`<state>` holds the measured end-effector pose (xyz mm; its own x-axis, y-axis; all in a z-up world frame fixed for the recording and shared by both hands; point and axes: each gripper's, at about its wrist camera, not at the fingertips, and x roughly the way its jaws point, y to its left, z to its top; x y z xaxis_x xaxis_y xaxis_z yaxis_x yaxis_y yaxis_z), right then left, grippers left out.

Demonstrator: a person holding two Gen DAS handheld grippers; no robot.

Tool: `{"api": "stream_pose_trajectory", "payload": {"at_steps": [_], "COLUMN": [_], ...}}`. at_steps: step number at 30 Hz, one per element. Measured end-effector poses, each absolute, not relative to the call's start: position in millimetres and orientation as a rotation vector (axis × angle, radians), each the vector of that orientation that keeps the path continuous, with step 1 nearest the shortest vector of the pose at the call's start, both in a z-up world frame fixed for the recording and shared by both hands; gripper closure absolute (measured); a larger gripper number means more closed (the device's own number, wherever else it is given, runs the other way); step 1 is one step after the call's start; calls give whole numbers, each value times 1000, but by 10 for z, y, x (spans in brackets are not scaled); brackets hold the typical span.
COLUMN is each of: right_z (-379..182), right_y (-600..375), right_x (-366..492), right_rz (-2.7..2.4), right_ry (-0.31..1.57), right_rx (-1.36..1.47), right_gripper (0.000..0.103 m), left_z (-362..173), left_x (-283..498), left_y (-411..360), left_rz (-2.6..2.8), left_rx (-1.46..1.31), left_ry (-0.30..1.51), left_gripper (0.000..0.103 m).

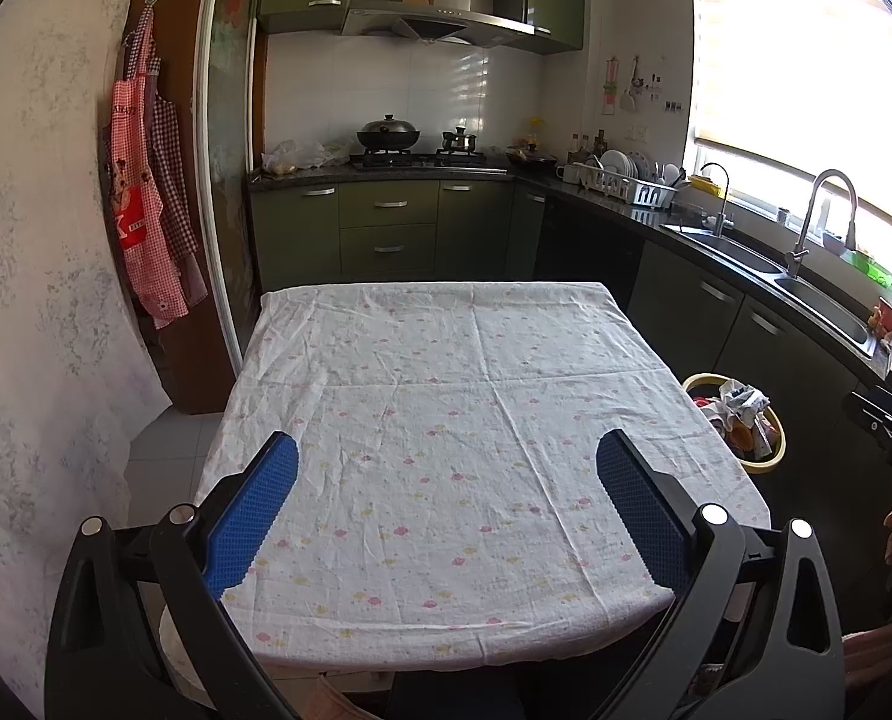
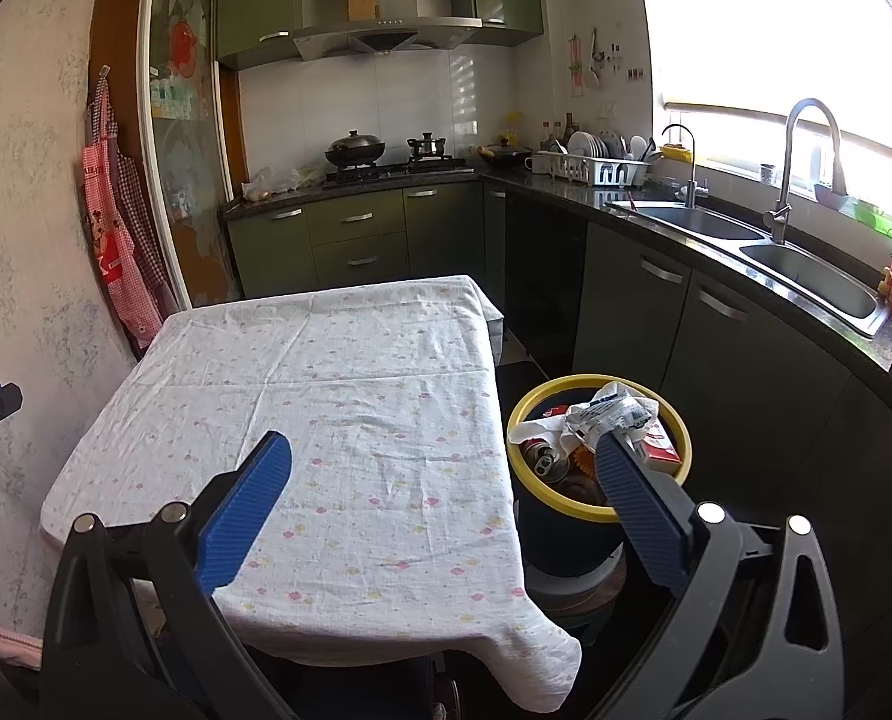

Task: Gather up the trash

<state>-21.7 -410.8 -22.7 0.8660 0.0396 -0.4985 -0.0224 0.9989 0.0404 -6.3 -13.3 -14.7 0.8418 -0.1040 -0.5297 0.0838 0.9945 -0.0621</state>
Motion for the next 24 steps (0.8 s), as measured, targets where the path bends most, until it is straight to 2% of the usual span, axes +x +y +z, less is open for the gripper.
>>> {"api": "stream_pose_trajectory", "payload": {"at_steps": [24], "right_z": [-286], "right_y": [-4079], "right_x": [-193], "right_rz": [42], "right_ry": [530], "right_rx": [31], "right_gripper": [7], "left_z": [-183], "left_x": [-51], "left_y": [-153], "left_rz": [-96], "left_rx": [-32], "left_ry": [569], "left_gripper": [5]}}
